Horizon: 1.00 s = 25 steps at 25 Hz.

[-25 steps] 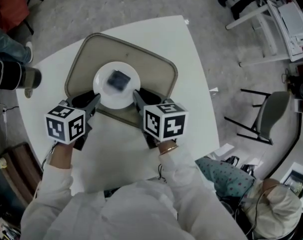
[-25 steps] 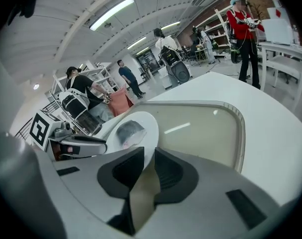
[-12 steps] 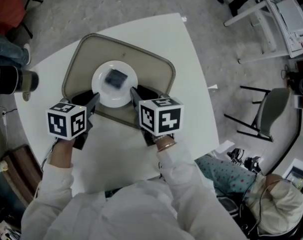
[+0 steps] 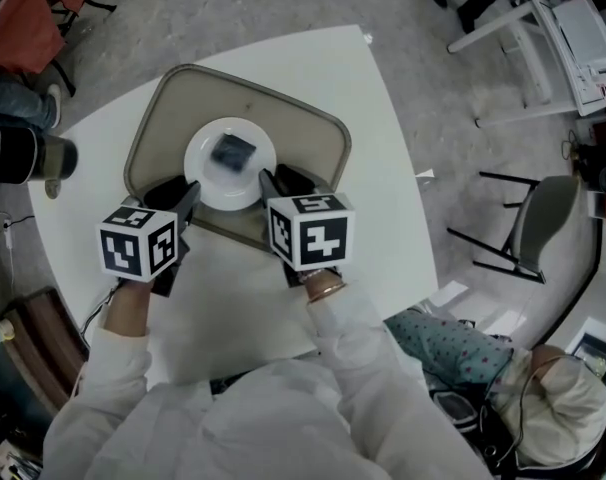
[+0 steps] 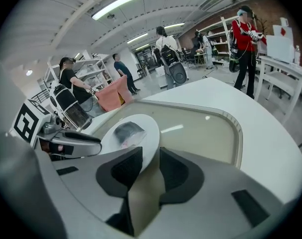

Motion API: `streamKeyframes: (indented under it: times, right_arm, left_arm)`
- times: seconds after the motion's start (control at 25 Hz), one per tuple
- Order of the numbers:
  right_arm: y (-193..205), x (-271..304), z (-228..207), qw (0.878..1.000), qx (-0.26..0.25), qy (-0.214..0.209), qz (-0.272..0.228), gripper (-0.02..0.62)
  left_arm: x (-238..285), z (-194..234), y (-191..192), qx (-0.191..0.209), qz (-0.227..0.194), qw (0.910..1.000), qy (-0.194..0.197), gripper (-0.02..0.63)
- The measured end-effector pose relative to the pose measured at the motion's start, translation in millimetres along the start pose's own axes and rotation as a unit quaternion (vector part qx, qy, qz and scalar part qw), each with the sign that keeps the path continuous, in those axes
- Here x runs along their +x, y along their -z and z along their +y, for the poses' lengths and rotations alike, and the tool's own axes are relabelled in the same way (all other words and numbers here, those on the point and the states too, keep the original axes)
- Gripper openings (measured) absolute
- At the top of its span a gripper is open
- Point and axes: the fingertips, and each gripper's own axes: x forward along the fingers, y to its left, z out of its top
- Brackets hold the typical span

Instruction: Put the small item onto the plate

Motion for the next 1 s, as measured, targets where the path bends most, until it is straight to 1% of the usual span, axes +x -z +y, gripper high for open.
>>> streamKeyframes:
  times: [0.12,0.24,0.52,0.8,0.88,0.92,1.0]
  right_arm:
    - [4,1,5,1.0,-0.012,0.007,0.001,0.102]
    - [6,-1,8,1.0,-0.018,0.01,0.003,0.115]
    - [6,-20,21,1.0,-0.024,-0.002,-0.007,0.115]
    - [5,-53,43,0.999,-0.022,-0.008,-0.047,0.115]
    - [6,-64,53,0.998,-0.024,-0.01,-0.06,0.115]
    - [7,-68,60,0.997,-0.024,-0.014,-0.067,0.115]
    - [9,-77,76,0.996,-0.028,-0.024,-0.08,0.114]
  left_arm:
    - [-3,4,4,0.005,-0.007,1.0,-0.003,0.096]
    - [-6,3,6,0.007,-0.008,0.9999,0.004,0.097]
    - [-22,-9,11,0.015,-0.013,0.9997,0.011,0.096]
    - [-55,-24,11,0.044,-0.045,0.9975,0.032,0.095]
    - [-68,-29,12,0.051,-0.061,0.9956,0.049,0.094]
    - [-76,-32,13,0.053,-0.073,0.9939,0.064,0.086]
    - [-93,-37,14,0.052,-0.1,0.9889,0.097,0.054]
